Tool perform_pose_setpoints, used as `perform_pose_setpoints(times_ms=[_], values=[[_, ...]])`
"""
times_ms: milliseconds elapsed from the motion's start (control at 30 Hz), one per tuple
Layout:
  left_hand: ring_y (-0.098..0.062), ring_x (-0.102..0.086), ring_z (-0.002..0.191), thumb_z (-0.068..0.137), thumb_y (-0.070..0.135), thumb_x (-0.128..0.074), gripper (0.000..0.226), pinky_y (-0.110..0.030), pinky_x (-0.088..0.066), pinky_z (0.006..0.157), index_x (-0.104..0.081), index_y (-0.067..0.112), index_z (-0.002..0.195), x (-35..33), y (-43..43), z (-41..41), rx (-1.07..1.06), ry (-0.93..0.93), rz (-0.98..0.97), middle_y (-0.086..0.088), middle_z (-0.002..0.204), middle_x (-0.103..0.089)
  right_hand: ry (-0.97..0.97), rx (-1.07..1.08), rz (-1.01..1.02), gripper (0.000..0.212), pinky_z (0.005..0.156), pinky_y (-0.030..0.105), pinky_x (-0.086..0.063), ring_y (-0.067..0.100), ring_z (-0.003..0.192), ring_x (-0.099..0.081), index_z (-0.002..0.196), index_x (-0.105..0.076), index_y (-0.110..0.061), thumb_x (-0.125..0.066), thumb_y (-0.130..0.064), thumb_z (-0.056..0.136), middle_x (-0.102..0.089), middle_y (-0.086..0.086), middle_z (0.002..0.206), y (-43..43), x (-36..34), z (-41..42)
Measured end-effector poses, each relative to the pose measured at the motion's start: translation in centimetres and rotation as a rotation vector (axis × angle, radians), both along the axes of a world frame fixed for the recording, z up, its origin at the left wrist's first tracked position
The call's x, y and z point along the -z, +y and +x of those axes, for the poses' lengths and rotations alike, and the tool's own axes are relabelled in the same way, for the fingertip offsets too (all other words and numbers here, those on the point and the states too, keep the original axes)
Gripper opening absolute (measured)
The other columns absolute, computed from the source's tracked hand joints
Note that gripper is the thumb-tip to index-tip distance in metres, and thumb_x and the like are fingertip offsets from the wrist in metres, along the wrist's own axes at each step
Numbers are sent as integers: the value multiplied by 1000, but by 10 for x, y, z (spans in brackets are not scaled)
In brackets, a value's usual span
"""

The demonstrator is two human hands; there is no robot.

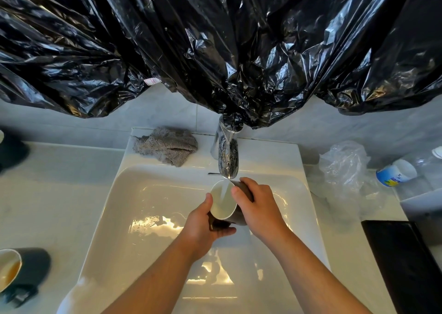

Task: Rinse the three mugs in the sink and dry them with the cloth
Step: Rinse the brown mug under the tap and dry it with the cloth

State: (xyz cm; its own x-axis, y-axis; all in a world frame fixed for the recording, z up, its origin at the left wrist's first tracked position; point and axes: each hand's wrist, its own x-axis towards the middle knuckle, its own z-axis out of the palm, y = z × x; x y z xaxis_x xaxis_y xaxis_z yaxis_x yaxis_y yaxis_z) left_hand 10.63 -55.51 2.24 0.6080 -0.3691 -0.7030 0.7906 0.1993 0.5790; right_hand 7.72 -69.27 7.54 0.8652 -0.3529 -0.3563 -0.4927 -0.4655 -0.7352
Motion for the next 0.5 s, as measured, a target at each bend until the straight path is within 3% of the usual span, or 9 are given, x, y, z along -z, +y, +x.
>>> perform_pose_setpoints(times_ms=[167, 267, 333, 400, 433, 500], values=[[-32, -69, 94, 106, 50, -36, 54, -40, -59, 68, -67, 8, 120, 1, 1, -1, -11, -10, 18, -19, 103, -75, -18, 27, 4, 53, 80, 17, -43, 9, 111, -47, 138, -41, -42, -52, -64, 91, -47, -11, 127, -1, 3, -1], [-28, -69, 90, 104, 50, -41, 46, -40, -60, 73, -70, 16, 114, -3, 5, 0, -3, -83, 84, -11, 97, -76, -39, 110, 127, 29, 71, 22, -47, 10, 99, -60, 101, -54, -46, -49, -66, 81, -62, -21, 101, 1, 5, 1], [-21, -69, 82, 96, 52, -50, 34, -39, -60, 75, -76, 30, 101, -10, 10, 2, 31, -165, 118, 2, 83, -76, -64, 199, 270, 23, 74, 30, -52, 10, 92, -63, 86, -63, -49, -44, -59, 80, -67, -18, 90, 7, 7, 3], [-12, -70, 77, 86, 49, -57, 21, -34, -60, 70, -75, 40, 93, -21, 15, 4, 55, -240, 161, 8, 81, -73, -67, 297, 441, 28, 82, 38, -54, 12, 90, -63, 82, -70, -45, -44, -48, 90, -68, -11, 90, 15, 12, 6], [-10, -71, 81, 87, 44, -61, 16, -31, -61, 69, -72, 41, 98, -25, 18, 5, 48, -268, 189, 8, 89, -73, -60, 358, 543, 32, 81, 39, -54, 13, 90, -63, 83, -73, -38, -44, -42, 97, -69, -5, 92, 18, 15, 7], [-15, -71, 95, 90, 34, -70, 30, -34, -63, 72, -65, 36, 119, -33, 23, 7, 21, -322, 267, 2, 106, -70, -28, 491, 740, 33, 75, 36, -55, 17, 93, -65, 94, -71, -22, -42, -35, 104, -70, 5, 100, 24, 21, 9]])
